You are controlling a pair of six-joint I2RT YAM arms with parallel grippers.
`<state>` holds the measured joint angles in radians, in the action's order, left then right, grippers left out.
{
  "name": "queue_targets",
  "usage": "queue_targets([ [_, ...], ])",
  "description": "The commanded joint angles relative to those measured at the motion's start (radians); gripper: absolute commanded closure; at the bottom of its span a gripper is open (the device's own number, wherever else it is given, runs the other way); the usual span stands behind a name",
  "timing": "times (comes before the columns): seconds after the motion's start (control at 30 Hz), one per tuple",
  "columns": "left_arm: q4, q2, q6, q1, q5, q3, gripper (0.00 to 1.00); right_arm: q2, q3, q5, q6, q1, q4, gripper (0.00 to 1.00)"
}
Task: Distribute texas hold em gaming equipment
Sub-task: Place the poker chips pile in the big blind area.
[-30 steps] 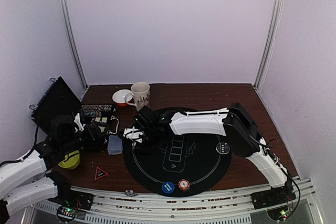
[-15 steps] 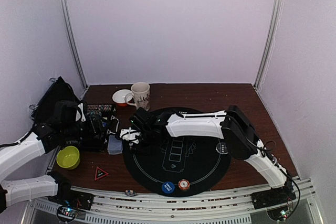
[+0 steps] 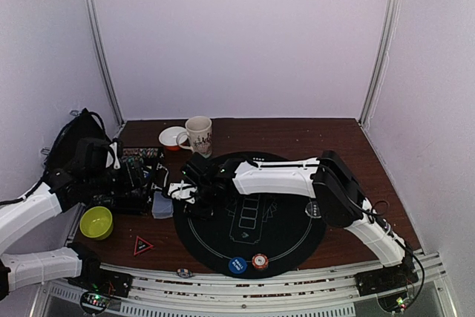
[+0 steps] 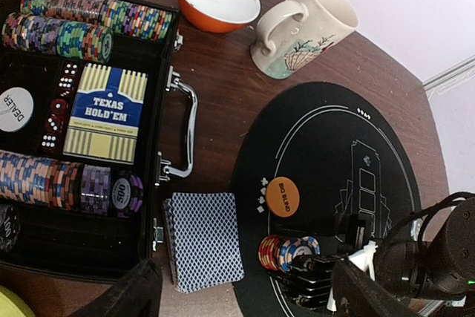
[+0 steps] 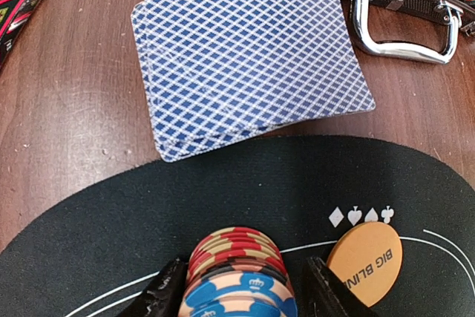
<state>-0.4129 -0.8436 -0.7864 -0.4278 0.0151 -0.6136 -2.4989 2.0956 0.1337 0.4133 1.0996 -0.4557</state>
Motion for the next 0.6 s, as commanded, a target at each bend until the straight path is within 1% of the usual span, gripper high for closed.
queue_targets([
  [0.0, -0.009, 0.001, 0.028, 0.005, -0.014, -0.038, 0.18, -0.086, -0.018, -0.030, 0.001, 0.007, -0.108, 0.44],
  [0.07, -0.009, -0.008, 0.035, 0.004, -0.007, -0.042, 0.18, -0.084, -0.003, -0.020, 0.000, 0.009, -0.113, 0.39],
  [0.13, -0.009, -0.018, 0.048, 0.005, 0.004, -0.046, 0.18, -0.075, 0.008, 0.019, 0.007, 0.012, -0.117, 0.31],
  [0.17, -0.010, -0.022, 0.059, 0.004, 0.011, -0.051, 0.18, -0.066, 0.009, 0.032, 0.005, 0.015, -0.111, 0.18],
  [0.2, -0.010, -0.025, 0.066, 0.005, 0.016, -0.054, 0.18, -0.055, 0.010, 0.040, -0.005, 0.017, -0.103, 0.02],
  [0.23, -0.011, -0.026, 0.071, 0.005, 0.016, -0.058, 0.18, -0.045, 0.014, 0.050, -0.018, 0.017, -0.095, 0.00],
  [0.47, -0.011, -0.022, 0.095, 0.005, 0.024, -0.062, 0.16, 0.086, 0.018, 0.154, -0.052, 0.019, -0.027, 0.00],
  [0.57, -0.011, -0.014, 0.096, 0.005, 0.025, -0.055, 0.16, 0.177, -0.030, 0.205, -0.062, 0.018, 0.020, 0.00],
])
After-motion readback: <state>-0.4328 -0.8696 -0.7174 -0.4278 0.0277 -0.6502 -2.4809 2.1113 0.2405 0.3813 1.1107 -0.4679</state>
